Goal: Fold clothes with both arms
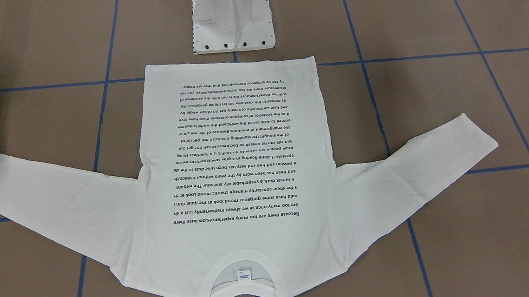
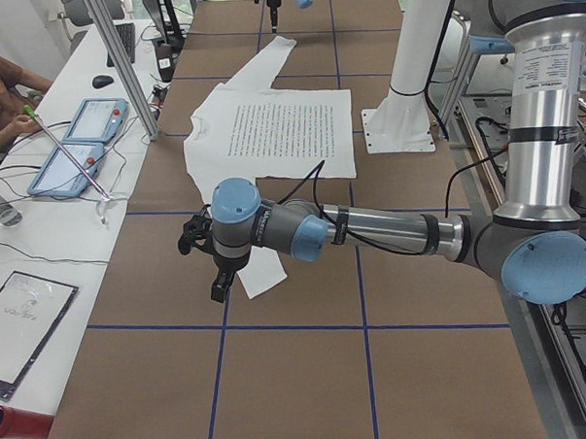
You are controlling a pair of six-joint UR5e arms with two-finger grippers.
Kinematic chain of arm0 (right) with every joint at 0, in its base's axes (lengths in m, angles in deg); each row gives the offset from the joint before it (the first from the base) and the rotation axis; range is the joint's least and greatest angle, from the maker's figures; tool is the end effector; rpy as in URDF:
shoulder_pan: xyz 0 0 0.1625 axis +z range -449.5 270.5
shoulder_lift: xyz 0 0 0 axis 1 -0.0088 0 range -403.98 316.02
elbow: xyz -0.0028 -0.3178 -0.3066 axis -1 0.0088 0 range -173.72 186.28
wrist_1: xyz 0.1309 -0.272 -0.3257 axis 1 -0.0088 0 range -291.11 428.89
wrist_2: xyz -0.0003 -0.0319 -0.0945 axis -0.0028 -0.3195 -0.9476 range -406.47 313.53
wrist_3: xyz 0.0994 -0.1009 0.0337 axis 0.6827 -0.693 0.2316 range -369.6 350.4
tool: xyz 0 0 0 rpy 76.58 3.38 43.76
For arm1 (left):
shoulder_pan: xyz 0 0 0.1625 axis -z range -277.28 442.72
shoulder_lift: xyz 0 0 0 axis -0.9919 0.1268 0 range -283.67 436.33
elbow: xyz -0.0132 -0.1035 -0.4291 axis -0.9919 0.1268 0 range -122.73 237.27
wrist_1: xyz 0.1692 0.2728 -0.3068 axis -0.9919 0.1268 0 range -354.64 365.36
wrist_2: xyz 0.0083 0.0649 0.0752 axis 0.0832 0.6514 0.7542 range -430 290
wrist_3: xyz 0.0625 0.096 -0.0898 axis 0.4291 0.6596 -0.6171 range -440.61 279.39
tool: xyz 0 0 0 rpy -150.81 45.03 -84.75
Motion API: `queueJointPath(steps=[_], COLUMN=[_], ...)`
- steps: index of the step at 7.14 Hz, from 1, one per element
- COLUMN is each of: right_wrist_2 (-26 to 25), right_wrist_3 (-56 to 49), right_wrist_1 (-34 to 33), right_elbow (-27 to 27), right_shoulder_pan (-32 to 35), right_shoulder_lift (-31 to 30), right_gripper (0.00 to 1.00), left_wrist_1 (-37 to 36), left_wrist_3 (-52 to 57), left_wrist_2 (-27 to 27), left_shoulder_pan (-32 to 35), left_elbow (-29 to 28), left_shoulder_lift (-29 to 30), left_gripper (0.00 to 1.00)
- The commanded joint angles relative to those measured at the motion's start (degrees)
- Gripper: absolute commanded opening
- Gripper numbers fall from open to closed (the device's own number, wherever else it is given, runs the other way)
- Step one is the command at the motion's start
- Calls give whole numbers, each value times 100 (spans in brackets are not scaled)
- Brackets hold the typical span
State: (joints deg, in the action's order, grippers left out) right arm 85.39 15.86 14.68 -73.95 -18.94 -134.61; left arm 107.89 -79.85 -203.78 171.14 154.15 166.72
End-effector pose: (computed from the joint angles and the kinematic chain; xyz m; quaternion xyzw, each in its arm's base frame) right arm -0.1485 -0.5291 0.7358 0.0566 -0.4005 -0.0306 0.9140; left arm -0.0173 -0.5532 0.6155 0.1570 0.3683 0.0828 0.9126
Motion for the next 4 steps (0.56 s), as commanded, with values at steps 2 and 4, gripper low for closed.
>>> queueJointPath(steps=[2,4], right_wrist_2=[-142,-213], right_wrist_3=[125,126], right_wrist_1=[51,-2], right_elbow=[25,94], right_shoulder_pan=[-332,-341], right_shoulder_lift=[-33,-77], right_gripper=[98,96], left_wrist_1=[4,4], left_wrist_3=[-32,-32], left_wrist_2=[1,1], left_shoulder_pan=[0,0], left_elbow=[6,6], left_shoulder_lift=[5,-4], left_gripper=[100,100])
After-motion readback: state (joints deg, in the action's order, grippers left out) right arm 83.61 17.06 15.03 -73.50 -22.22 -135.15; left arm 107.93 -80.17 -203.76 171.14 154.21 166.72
